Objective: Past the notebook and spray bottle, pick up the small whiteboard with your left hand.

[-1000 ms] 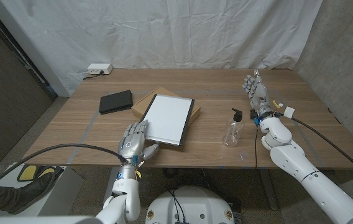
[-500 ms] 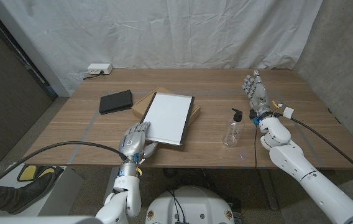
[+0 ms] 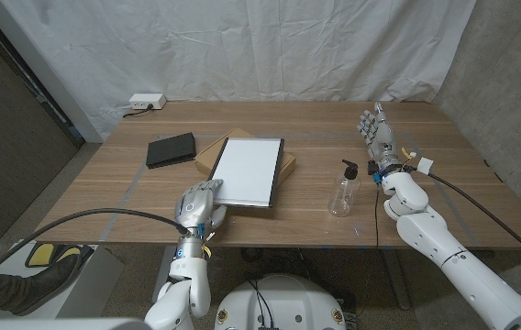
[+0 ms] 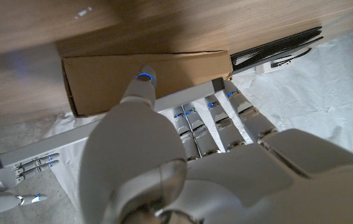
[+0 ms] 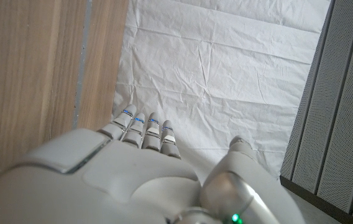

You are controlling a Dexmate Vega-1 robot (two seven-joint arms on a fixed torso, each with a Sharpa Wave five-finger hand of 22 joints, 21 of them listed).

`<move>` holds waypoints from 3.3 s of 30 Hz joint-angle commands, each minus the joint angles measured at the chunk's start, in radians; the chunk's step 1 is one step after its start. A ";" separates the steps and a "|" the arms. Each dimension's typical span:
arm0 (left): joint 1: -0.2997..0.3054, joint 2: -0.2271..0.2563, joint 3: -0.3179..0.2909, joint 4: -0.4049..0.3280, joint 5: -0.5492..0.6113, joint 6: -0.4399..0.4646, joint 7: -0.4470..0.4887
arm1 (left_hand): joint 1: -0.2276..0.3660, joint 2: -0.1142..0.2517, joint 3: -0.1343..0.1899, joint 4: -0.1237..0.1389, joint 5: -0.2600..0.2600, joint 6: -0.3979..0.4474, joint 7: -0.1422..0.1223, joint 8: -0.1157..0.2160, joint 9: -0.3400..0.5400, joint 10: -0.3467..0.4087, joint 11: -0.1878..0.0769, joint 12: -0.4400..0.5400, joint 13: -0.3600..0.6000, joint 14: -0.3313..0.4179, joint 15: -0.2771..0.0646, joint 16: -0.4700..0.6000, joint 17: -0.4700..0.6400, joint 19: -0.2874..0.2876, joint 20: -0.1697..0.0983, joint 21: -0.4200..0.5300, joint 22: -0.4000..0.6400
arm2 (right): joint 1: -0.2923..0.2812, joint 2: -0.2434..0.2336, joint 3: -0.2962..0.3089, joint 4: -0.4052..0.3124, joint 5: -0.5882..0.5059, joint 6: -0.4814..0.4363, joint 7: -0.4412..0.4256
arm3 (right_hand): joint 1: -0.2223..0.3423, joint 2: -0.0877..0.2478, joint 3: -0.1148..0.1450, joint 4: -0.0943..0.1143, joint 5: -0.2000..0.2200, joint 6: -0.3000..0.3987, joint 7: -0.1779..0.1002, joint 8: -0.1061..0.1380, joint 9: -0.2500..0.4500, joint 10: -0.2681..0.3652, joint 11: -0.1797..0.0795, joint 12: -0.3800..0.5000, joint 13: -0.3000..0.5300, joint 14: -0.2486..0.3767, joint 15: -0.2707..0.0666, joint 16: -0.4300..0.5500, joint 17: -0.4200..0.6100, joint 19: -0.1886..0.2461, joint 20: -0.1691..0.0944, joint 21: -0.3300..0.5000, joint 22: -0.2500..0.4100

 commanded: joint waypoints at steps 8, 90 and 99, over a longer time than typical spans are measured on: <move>-0.004 -0.017 -0.003 0.004 0.013 0.015 0.036 | 0.039 0.041 0.030 -0.002 -0.056 0.167 0.017 0.014 0.003 0.126 -0.013 0.001 0.005 0.101 -0.147 0.007 0.006 0.073 -0.067 0.028 0.003 | 0.002 0.005 0.000 0.012 0.012 0.010 0.015 | 0.003 0.006 -0.003 -0.001 0.003 0.006 0.000 0.001 0.001 0.011 0.003 0.008 0.004 0.013 -0.004 0.003 0.004 0.010 -0.004 -0.007 0.004; -0.101 0.026 0.043 -0.171 0.360 0.217 -0.345 | 0.083 0.089 0.093 0.005 -0.126 0.282 0.036 -0.023 0.003 0.217 0.003 -0.049 0.008 0.154 -0.154 -0.035 0.011 0.085 -0.062 0.034 0.003 | 0.002 0.010 0.010 0.043 0.050 0.043 0.068 | 0.005 0.011 -0.010 -0.003 0.004 0.012 0.016 0.002 0.001 0.011 0.001 0.008 0.004 0.024 -0.009 0.003 0.005 0.031 -0.006 -0.023 0.005; -0.095 0.010 0.018 -0.165 0.386 0.190 -0.361 | 0.087 0.091 0.098 0.004 -0.127 0.292 0.035 -0.026 0.002 0.223 0.005 -0.050 0.008 0.159 -0.157 -0.035 0.010 0.085 -0.066 0.033 0.002 | 0.016 0.014 0.001 0.048 0.044 0.042 0.074 | 0.005 0.011 -0.011 -0.003 0.004 0.013 0.018 0.002 0.001 0.011 0.000 0.008 0.004 0.026 -0.010 0.003 0.005 0.033 -0.006 -0.025 0.005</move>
